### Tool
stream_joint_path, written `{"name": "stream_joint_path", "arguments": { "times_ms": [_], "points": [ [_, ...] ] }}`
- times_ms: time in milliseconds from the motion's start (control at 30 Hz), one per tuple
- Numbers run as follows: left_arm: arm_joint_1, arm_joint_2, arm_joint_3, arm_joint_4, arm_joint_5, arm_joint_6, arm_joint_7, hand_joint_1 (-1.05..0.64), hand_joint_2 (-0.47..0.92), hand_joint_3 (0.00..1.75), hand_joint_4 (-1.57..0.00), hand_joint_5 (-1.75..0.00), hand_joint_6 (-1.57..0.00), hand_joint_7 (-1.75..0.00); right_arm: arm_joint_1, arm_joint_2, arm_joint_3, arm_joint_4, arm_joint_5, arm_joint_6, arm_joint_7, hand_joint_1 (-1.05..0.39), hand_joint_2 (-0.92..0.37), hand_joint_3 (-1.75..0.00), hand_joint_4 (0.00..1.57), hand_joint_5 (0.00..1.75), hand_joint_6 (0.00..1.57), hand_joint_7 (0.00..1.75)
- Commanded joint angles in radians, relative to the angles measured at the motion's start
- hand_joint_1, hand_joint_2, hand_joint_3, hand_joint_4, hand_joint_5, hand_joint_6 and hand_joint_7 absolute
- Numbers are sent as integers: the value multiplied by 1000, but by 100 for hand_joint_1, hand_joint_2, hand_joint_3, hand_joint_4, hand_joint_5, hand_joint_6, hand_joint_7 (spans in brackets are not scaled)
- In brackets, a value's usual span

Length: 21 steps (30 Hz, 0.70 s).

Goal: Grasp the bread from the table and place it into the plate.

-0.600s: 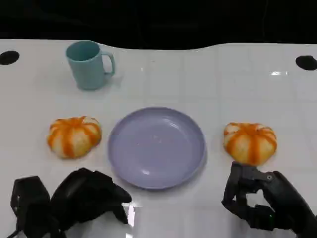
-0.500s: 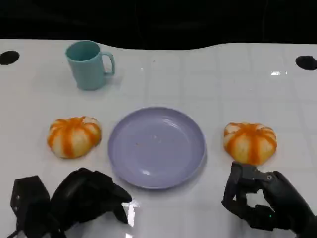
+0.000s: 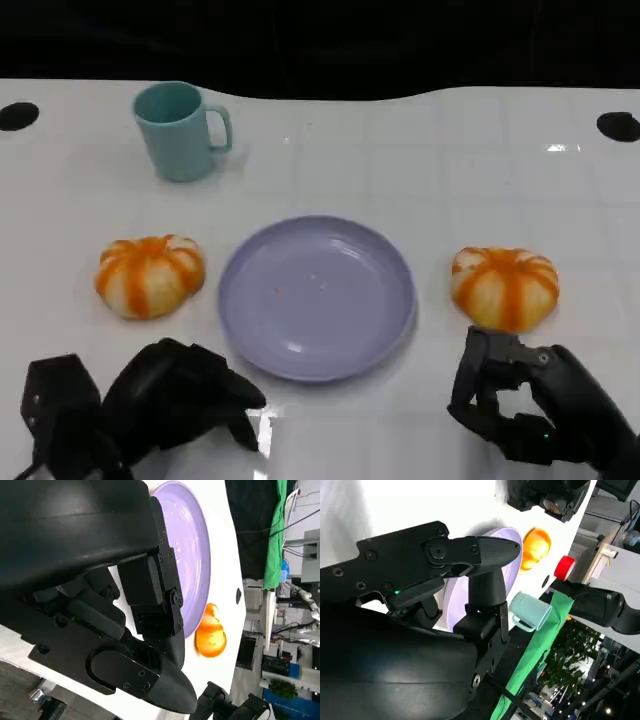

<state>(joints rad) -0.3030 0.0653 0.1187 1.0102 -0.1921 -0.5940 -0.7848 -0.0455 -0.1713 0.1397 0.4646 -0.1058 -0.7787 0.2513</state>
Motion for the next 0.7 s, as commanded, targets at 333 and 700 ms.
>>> {"name": "stream_joint_path", "arguments": {
  "times_ms": [333,700],
  "points": [
    [-11,22,4,3,-1,7,2,-105,83,0,-126,-88,-157,-7,-3,-17,-11,-2,1,-2,-4,-48,-92,-29,93,175,74,175],
    [-11,20,4,-1,-2,-7,0,-105,84,0,-127,-89,-157,-6,3,-17,-24,-57,15,17,-11,-49,-92,-31,74,170,61,145]
  ]
}}
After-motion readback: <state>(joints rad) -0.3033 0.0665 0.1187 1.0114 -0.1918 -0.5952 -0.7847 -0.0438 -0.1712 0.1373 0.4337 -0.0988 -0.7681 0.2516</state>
